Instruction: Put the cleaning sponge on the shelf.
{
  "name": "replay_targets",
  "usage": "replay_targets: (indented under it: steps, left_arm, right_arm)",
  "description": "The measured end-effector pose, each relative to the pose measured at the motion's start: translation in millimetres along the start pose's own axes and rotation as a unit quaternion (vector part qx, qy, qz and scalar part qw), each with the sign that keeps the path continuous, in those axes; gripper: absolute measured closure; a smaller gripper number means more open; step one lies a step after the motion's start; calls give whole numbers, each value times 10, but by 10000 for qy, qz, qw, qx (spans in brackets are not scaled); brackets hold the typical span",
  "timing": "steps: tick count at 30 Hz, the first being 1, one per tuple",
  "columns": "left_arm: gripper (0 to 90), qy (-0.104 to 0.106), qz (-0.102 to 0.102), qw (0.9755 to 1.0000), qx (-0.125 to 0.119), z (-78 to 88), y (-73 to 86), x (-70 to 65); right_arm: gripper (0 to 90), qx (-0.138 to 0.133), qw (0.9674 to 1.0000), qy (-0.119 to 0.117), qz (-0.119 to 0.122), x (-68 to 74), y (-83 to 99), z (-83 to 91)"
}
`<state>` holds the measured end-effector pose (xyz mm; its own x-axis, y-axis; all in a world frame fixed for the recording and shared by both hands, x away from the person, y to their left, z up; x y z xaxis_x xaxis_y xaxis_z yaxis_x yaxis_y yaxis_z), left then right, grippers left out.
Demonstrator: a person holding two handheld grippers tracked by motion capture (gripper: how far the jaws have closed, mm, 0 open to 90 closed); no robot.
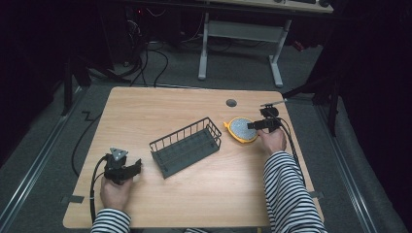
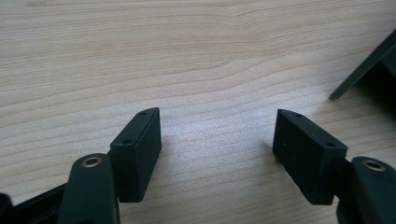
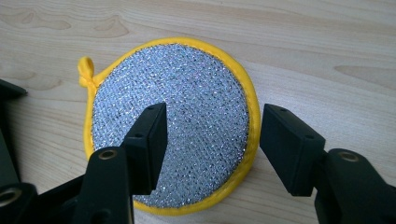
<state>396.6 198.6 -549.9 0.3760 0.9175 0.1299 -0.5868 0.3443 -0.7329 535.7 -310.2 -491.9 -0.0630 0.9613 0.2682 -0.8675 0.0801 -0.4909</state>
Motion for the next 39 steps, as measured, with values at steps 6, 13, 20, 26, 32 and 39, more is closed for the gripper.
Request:
replay_targets:
  steps: [6,13,20,26,32,39]
  left_arm:
    - [330,-10,8,10000,-5,2,2,-6]
    - [329,0,7,10000,-1,7,4,-13]
    - [329,-4,10,10000,-4,7,5,-14]
    - [329,1,8,10000,-1,8,5,-14]
    - [329,1,10,10000,-1,8,5,-14]
    - [325,0,-4,10000,2,7,5,-15]
  right_arm:
    - [427,219,9997,64,-101,-23,-31,-55]
    - [435,440,9985,-22,-317,-95,21,-162]
    - [554,562,9970,-195,-501,-125,38,-189]
    - [716,639,9967,-318,-387,-105,57,-172]
    - [781,532,9979,-309,-211,-60,81,-155]
    - [792,368,9984,-397,-152,-23,73,-73]
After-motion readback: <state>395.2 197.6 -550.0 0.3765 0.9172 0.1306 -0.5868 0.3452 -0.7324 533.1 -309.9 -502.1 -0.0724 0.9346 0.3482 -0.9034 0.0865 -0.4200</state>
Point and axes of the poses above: each handheld gripper's, and its own axes: z roughly backward along the jaws, y roughly out of its underside, x roughly to its left, the point moved 2 cm from there along -z, roughly forward along the jaws, and after that the axes turned 11 degrees about -z, right-handed, at the moved point
